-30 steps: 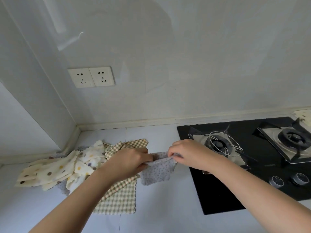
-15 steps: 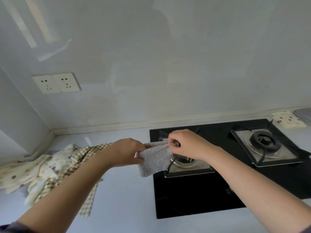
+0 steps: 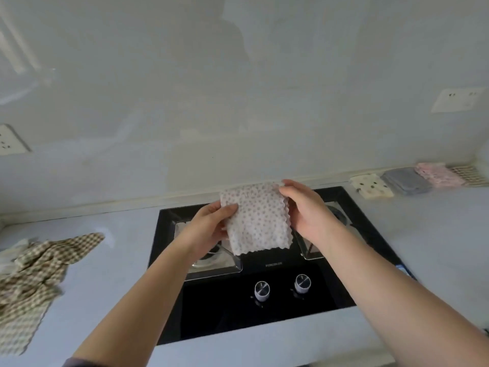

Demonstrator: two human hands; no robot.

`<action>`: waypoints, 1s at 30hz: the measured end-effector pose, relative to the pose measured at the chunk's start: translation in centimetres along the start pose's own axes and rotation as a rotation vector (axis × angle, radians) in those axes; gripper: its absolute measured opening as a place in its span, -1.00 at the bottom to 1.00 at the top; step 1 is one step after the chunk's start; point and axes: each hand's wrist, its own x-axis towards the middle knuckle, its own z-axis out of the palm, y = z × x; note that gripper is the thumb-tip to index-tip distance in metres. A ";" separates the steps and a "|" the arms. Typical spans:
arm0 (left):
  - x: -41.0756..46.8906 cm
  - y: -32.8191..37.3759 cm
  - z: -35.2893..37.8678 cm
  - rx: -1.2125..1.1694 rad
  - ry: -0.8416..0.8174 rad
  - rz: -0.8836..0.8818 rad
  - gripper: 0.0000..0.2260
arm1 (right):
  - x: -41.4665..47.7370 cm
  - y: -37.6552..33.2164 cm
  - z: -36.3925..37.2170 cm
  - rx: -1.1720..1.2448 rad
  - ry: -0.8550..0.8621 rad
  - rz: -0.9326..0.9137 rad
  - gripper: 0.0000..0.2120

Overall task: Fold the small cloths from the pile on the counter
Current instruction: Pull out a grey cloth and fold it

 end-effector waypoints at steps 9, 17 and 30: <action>7.5 -2.8 13.2 0.477 0.102 0.189 -0.75 | 1.5 -2.6 -12.9 0.069 0.062 0.189 -0.79; 17.0 -5.1 24.0 0.278 -0.179 -0.037 -0.75 | 6.9 -7.3 -26.5 -0.068 0.275 0.032 -0.77; 32.3 -8.4 40.1 0.524 -0.177 -0.038 -0.77 | 13.7 -13.2 -44.1 0.255 0.011 0.149 -0.52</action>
